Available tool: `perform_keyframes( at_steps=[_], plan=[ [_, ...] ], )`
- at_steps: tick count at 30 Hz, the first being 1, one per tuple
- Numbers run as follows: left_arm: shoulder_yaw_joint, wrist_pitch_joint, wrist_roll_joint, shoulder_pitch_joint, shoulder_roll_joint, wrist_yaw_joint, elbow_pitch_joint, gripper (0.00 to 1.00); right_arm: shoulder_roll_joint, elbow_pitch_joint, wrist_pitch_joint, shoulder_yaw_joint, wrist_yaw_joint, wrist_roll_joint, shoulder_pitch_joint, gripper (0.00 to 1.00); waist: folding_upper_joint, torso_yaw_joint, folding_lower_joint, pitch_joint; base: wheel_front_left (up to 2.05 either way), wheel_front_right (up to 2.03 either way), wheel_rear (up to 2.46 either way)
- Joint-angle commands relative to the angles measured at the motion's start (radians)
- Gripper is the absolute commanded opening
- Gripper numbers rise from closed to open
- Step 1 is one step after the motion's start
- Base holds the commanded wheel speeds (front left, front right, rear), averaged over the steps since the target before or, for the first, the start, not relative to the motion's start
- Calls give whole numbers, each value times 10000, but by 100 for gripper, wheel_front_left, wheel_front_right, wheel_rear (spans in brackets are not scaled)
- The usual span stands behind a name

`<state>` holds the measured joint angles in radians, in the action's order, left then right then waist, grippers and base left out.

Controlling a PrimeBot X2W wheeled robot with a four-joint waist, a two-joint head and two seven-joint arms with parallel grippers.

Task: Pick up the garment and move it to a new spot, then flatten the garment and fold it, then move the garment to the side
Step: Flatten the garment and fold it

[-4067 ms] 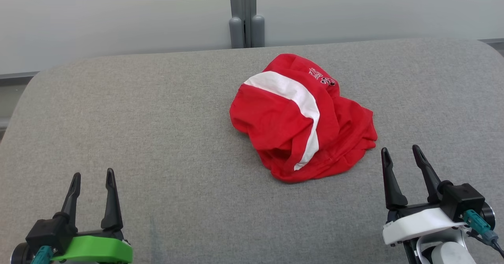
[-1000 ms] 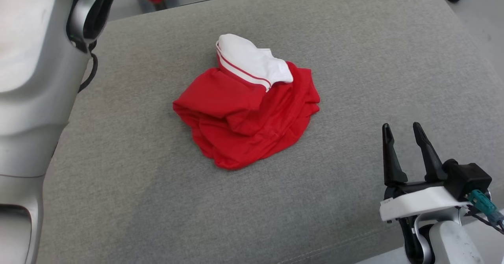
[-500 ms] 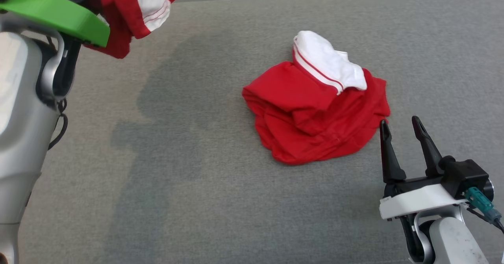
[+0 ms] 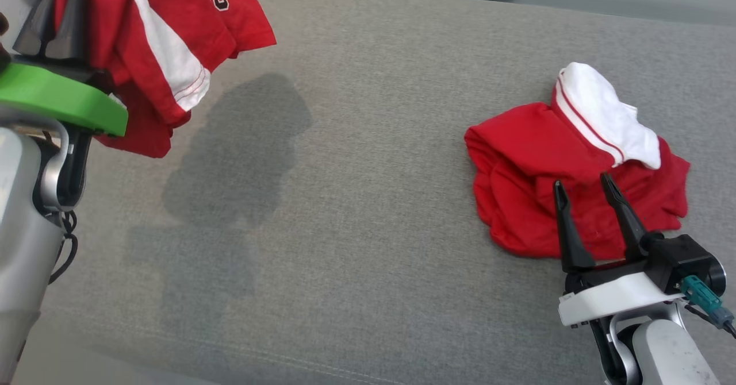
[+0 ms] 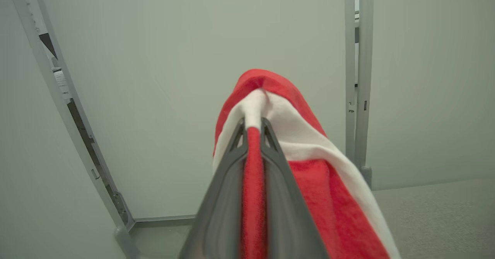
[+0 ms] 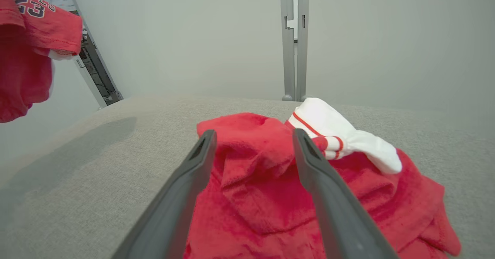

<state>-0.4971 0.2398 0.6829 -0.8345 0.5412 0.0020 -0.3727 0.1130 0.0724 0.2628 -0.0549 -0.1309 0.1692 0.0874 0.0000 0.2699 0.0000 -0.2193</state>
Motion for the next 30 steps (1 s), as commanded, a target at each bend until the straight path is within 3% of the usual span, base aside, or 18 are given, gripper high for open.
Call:
perform_keyframes(
  at_steps=[1, 11, 16, 30],
  plan=[
    [64, 97, 48, 208, 56, 76, 22, 0, 88, -28, 31, -18, 3, -45, -51, 100, 0, 731, 0, -19, 0, 0, 0],
    [444, 182, 37, 83, 348, 138, -134, 0, 328, -231, 31, -189, 3, -98, 172, 100, 0, 658, 0, -429, 0, 0, 0],
    [789, 228, -129, -521, 607, 57, -668, 0, 567, -491, 31, -143, 3, -222, 346, 100, 0, 105, 0, -953, 0, 0, 0],
    [2466, 268, -676, -1548, 480, -539, -2681, 0, 1240, -2635, -314, 690, 3, -725, 82, 100, 0, -1528, 0, -2785, 0, 0, 0]
  ],
)
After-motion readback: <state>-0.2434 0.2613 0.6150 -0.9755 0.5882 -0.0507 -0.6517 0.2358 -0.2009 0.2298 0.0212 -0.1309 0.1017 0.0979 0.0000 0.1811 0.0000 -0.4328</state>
